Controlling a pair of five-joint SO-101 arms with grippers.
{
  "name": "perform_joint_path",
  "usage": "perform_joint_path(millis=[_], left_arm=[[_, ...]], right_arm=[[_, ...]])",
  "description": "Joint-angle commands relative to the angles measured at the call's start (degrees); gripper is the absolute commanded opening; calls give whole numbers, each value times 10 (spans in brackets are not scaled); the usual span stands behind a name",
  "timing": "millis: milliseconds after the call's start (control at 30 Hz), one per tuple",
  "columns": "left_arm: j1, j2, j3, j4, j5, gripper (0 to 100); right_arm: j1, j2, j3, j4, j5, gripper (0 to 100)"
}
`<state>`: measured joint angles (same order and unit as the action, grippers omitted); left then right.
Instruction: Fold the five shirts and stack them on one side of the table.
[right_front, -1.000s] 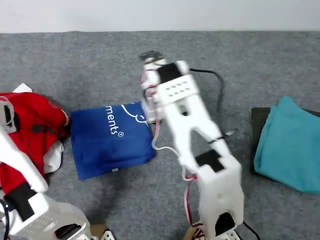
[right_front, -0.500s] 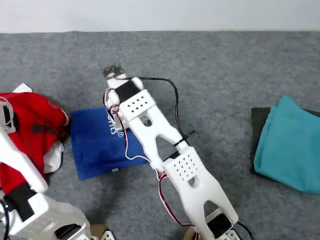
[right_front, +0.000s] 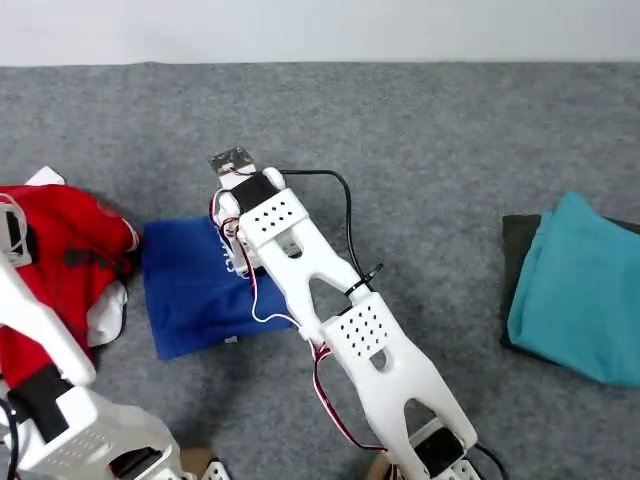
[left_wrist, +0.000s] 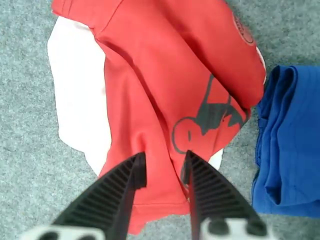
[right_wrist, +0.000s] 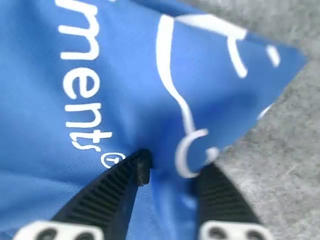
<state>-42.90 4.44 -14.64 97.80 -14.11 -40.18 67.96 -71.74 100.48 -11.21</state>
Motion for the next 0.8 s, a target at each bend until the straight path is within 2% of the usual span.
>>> perform_joint_path(millis=[0,133,300,500,667,767], left_arm=[[-4,-27,-15,5,4,137],[-4,-28,-15,12,5,137],[-4,-33,-15,18,8,126],[-4,-33,-1,26,14,40],[-5,-49,6,27,14,39],[-3,-76,7,27,14,40]], right_arm=[[7,-5,-17,19,38,12],[36,-21,-40,22,45,9],[61,-67,-36,23,98,9],[105,-134,50,24,147,9],[169,-215,158,24,215,9],[225,-247,200,22,282,9]])
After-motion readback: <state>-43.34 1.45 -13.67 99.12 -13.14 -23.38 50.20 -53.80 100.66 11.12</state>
